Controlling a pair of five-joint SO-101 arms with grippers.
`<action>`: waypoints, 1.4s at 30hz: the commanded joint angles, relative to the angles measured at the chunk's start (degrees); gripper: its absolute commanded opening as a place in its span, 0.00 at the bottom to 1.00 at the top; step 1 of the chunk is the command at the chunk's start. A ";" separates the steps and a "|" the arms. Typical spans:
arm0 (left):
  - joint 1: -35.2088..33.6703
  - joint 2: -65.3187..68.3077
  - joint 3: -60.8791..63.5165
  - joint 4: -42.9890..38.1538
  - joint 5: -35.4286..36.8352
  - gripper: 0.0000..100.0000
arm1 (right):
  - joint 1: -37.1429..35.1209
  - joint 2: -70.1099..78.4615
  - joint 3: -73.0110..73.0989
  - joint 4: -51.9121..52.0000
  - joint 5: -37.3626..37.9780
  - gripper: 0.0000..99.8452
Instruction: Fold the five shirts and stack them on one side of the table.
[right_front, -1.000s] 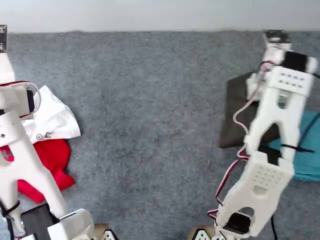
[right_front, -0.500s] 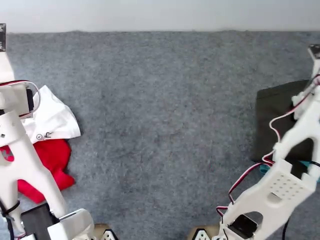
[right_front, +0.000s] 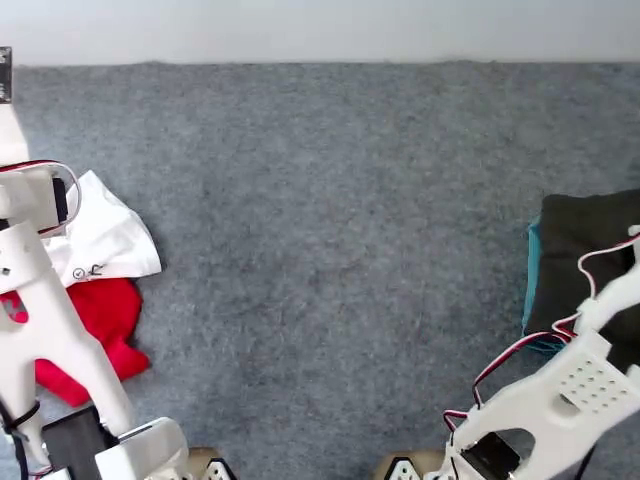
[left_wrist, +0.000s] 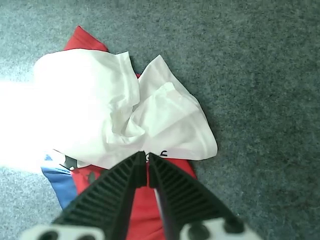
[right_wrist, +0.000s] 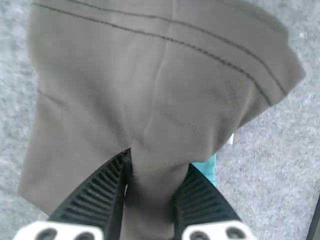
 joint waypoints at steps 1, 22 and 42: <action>0.26 -1.32 -0.13 -0.88 -0.62 0.02 | 0.57 -0.31 -1.93 -0.31 1.93 0.01; 0.26 -1.32 -0.13 -0.53 -0.62 0.02 | 0.22 -0.31 -6.77 2.59 -6.51 0.32; 0.09 -1.32 -0.13 0.18 -0.62 0.02 | -3.38 -14.11 10.81 2.95 -6.68 0.01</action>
